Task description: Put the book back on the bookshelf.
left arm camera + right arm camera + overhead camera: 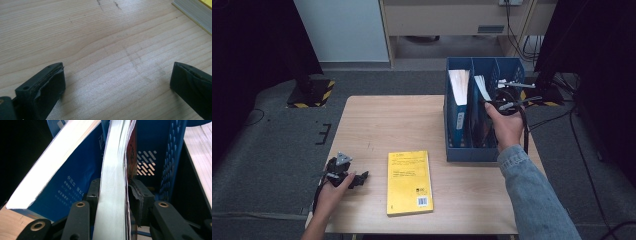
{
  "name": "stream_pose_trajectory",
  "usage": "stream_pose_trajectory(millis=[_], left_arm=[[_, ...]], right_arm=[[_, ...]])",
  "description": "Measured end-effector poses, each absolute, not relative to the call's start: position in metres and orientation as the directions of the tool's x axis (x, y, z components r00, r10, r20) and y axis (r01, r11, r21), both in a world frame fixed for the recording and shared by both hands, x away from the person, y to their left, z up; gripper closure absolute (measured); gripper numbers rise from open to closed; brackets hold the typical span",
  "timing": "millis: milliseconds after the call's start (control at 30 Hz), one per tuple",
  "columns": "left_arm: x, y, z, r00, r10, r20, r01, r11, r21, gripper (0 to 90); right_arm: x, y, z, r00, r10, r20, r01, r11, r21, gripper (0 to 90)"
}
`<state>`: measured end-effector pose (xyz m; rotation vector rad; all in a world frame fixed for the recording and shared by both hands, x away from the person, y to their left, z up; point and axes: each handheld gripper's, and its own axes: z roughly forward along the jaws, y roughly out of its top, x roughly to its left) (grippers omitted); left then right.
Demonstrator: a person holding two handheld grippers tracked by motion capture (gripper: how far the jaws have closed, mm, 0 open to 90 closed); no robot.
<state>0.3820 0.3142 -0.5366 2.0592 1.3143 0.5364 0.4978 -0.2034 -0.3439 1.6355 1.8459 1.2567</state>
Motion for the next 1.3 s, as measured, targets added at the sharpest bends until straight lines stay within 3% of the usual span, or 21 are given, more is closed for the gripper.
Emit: stream_pose_trajectory(millis=[467,733,1300], left_arm=[[0.382,0.314,-0.537,0.420,0.907,0.005,0.651,-0.305,0.696,0.0],[0.382,0.313,-0.537,0.419,0.908,0.003,0.650,-0.302,0.697,0.0],[0.382,0.313,-0.537,0.422,0.907,0.004,0.650,-0.305,0.696,0.0]], right_arm=[[0.506,-0.203,-0.338,-0.255,0.923,0.286,0.623,-0.069,0.779,61.3],[0.507,-0.205,-0.335,-0.232,0.931,0.284,0.626,-0.080,0.775,70.6],[0.516,-0.213,-0.322,-0.213,0.938,0.274,0.612,-0.091,0.786,72.7]])
